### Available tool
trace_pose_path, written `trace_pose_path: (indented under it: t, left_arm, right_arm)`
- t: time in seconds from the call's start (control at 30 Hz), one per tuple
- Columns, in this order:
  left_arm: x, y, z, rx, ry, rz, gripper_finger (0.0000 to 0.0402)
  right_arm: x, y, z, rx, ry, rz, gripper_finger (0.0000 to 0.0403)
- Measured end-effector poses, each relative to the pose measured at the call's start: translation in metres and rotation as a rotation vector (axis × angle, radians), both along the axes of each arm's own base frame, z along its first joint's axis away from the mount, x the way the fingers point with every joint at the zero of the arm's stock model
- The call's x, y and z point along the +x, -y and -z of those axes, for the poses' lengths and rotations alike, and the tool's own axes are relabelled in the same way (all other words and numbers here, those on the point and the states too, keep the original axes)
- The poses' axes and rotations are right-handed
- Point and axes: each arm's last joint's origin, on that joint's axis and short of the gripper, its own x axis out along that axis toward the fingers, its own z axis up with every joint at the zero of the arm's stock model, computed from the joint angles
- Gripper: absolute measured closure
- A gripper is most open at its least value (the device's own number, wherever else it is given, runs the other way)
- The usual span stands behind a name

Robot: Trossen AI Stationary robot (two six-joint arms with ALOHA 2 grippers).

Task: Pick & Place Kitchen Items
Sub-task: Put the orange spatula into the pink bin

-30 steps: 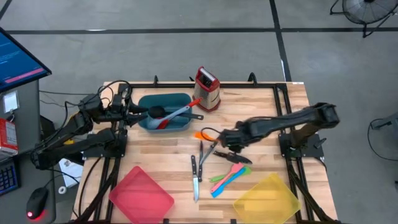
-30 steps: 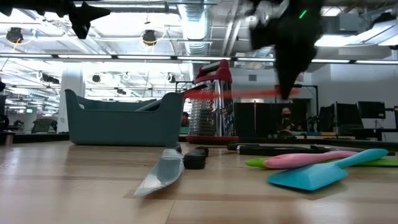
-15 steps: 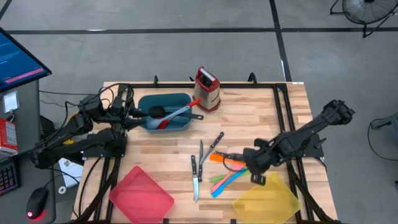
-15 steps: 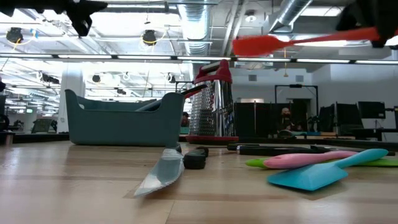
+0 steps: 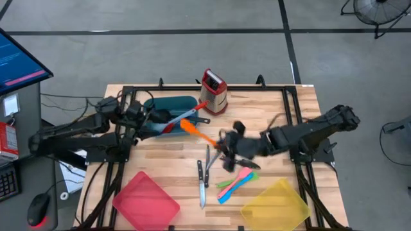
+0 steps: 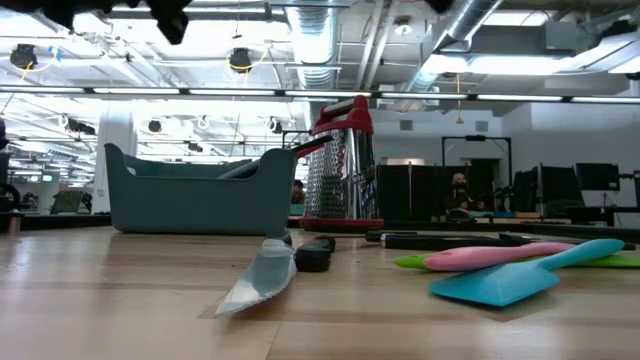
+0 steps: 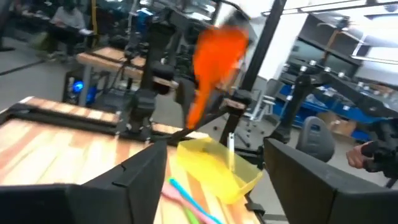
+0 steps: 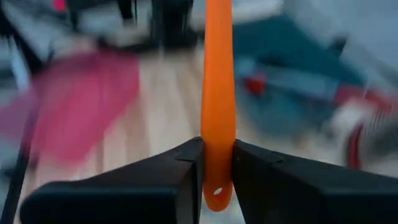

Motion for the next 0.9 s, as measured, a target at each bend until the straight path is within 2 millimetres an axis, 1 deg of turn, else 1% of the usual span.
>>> trace_pose_path:
  t: [0.13,0.23,0.37,0.43,0.53,0.63,0.67,0.9]
  left_arm:
    - [0.013,0.001,-0.005,0.023,0.080,0.033,0.0127]
    - [0.020,0.000,-0.012,0.047,0.179,0.011,0.0124]
    - [0.028,-0.004,-0.019,0.068,0.307,-0.048,0.0124]
    - [0.034,-0.006,-0.019,0.071,0.333,-0.051,0.0125]
    - [0.045,-0.008,-0.014,0.050,0.323,-0.047,0.0125]
    - [0.055,-0.011,-0.005,0.019,0.274,-0.043,0.0125]
    - [0.057,-0.012,-0.003,0.016,0.264,-0.045,0.0125]
    - [0.068,-0.015,0.004,0.012,0.254,-0.049,0.0125]
  right_arm:
    - [0.016,0.021,-0.018,-0.057,0.181,0.026,0.0344]
    - [0.022,0.032,-0.028,-0.102,0.265,0.018,0.0344]
    - [0.030,0.040,-0.032,-0.160,0.333,0.017,0.0343]
    - [0.034,0.042,-0.034,-0.157,0.368,-0.008,0.0343]
    - [0.041,0.046,-0.028,-0.151,0.372,-0.020,0.0343]
    - [0.051,0.048,-0.023,-0.139,0.393,-0.032,0.0342]
    - [0.052,0.049,-0.020,-0.138,0.376,-0.034,0.0342]
    - [0.067,0.049,-0.002,-0.119,0.362,-0.048,0.0342]
